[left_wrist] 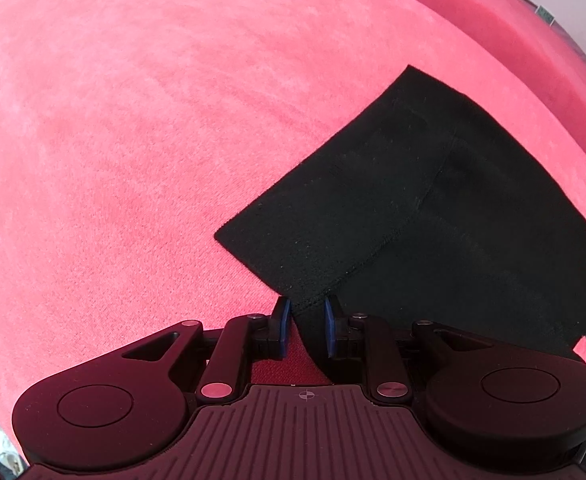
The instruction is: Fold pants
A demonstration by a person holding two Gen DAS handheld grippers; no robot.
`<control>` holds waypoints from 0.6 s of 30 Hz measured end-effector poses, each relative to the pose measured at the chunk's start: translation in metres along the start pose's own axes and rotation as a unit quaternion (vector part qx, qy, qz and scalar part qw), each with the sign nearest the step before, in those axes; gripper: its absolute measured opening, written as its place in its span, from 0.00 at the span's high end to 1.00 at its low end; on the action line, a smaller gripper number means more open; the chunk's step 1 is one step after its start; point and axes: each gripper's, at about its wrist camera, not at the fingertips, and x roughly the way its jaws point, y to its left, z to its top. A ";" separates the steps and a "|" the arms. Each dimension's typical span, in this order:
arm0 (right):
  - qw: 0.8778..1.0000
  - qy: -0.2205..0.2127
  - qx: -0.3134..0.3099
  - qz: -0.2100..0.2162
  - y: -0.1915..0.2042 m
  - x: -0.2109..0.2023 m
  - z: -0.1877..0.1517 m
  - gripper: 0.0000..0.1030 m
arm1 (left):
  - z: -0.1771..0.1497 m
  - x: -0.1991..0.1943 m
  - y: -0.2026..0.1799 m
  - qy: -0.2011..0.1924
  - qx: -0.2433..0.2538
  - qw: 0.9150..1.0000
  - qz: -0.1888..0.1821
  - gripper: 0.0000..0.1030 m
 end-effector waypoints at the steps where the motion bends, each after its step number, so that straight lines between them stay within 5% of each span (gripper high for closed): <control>1: 1.000 -0.004 -0.008 -0.001 0.002 0.002 -0.001 0.40 | 0.001 0.000 -0.002 0.002 0.002 1.000 0.003 0.26; 2: 1.000 -0.009 -0.025 0.000 0.005 0.004 -0.002 0.40 | 0.002 0.000 -0.004 0.003 0.004 1.000 0.007 0.26; 4: 0.996 -0.017 -0.084 0.004 0.011 0.009 0.002 0.55 | 0.004 0.000 -0.009 0.005 0.011 1.000 0.014 0.26; 5: 0.993 -0.019 -0.115 -0.002 0.015 0.012 0.002 0.87 | 0.005 0.000 -0.010 0.005 0.014 1.000 0.017 0.26; 6: 0.992 -0.016 -0.127 0.001 0.016 0.010 0.003 0.92 | 0.006 -0.001 -0.011 0.005 0.014 1.000 0.017 0.26; 11: 0.997 -0.053 -0.049 -0.010 -0.018 -0.019 0.024 0.93 | 0.006 -0.003 -0.007 0.004 0.009 1.000 0.009 0.27; 14: 0.995 -0.010 -0.095 -0.038 -0.025 -0.002 0.008 0.93 | 0.006 0.002 -0.008 0.005 0.011 1.000 0.010 0.27; 18: 0.995 -0.033 -0.086 -0.041 -0.027 -0.006 0.008 0.93 | 0.008 0.004 -0.009 0.006 0.011 1.000 0.009 0.26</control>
